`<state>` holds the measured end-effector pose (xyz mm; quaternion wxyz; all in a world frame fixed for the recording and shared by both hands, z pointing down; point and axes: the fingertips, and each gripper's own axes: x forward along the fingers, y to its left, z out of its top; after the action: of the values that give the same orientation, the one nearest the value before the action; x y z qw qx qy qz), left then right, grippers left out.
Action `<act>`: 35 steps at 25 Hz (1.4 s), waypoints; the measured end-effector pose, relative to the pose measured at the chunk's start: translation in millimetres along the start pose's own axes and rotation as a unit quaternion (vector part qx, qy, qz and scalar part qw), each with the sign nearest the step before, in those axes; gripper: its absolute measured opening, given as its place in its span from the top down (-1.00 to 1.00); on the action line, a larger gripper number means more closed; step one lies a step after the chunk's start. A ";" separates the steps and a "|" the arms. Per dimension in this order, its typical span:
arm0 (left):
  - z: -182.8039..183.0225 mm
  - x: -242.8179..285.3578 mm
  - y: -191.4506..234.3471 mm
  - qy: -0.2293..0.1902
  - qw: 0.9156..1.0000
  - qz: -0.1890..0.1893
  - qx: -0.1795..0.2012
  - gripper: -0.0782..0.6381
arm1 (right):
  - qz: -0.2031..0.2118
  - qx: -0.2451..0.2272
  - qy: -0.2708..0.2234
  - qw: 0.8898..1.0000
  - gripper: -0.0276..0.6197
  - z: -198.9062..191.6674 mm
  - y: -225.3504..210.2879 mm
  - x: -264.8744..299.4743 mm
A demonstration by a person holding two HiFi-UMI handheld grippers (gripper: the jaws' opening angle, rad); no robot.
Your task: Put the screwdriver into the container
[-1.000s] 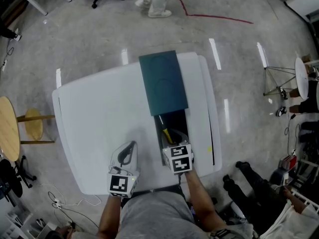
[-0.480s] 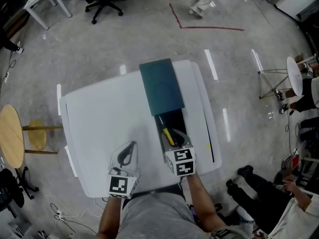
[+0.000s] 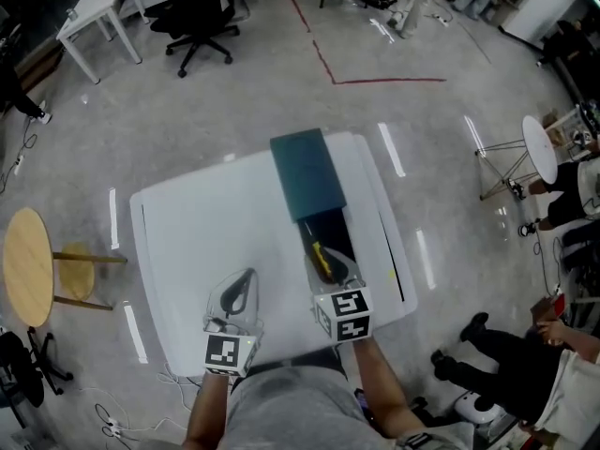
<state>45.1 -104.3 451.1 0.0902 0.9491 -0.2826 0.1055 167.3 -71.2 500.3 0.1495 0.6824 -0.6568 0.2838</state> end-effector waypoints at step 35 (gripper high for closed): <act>25.1 -145.7 -6.2 -0.065 0.994 -0.074 0.040 0.75 | -0.061 -0.054 -0.161 0.984 0.91 -15.3 150.6 -126.1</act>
<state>-66.9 -29.6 389.7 0.0418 0.9751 -0.2122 0.0481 19.6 26.0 413.4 0.0952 0.7493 -0.6434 0.1244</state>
